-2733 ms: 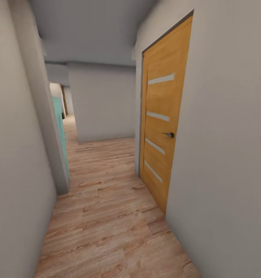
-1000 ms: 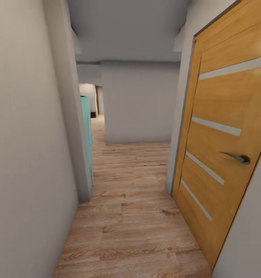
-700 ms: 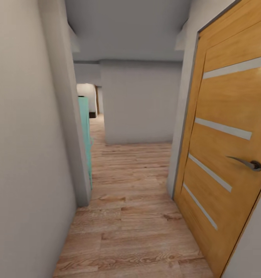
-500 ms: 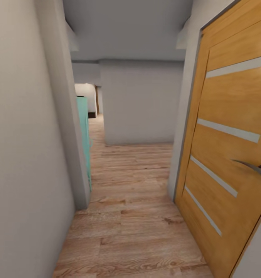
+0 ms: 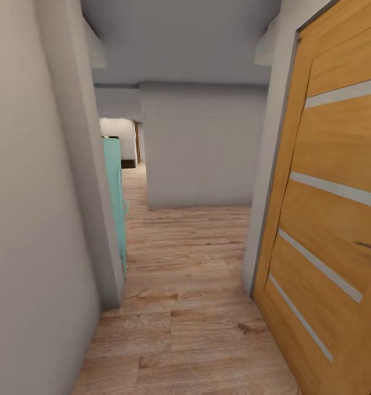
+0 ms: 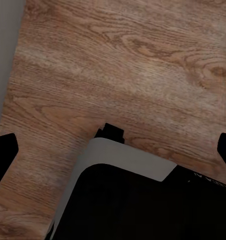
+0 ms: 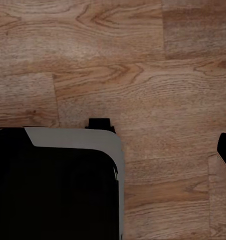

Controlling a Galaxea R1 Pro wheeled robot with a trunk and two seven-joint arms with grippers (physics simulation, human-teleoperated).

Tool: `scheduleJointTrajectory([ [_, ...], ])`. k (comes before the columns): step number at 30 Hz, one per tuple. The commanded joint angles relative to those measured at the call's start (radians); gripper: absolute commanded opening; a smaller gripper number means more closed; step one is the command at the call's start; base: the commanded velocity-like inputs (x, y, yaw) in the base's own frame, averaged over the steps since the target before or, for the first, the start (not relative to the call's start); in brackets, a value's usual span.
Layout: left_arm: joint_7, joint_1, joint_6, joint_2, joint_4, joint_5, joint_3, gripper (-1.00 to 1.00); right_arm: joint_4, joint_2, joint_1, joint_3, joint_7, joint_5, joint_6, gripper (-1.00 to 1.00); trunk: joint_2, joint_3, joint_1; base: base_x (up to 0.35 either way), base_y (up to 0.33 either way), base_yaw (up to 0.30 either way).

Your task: Move the two storage containers from the living room to the garage. In the garage, place one container on the floor and stack the other container on top of it (either order is fine).

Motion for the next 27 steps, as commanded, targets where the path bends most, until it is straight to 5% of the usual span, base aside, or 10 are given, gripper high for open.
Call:
scheduleJointTrajectory([
  [1, 0.002, -0.001, -0.003, 0.000, 0.000, 0.005, -0.001, 1.00, 0.003, 0.000, -0.001, 0.007, 0.000, -0.006, -0.006, 1.00, -0.001, -0.001, 0.001, 0.322, 0.000, 0.000],
  [27, 0.002, -0.001, -0.004, 0.001, 0.000, 0.005, -0.001, 1.00, 0.003, 0.000, -0.001, 0.007, 0.000, -0.006, -0.003, 1.00, -0.001, -0.001, 0.001, 0.322, -0.056, 0.000],
])
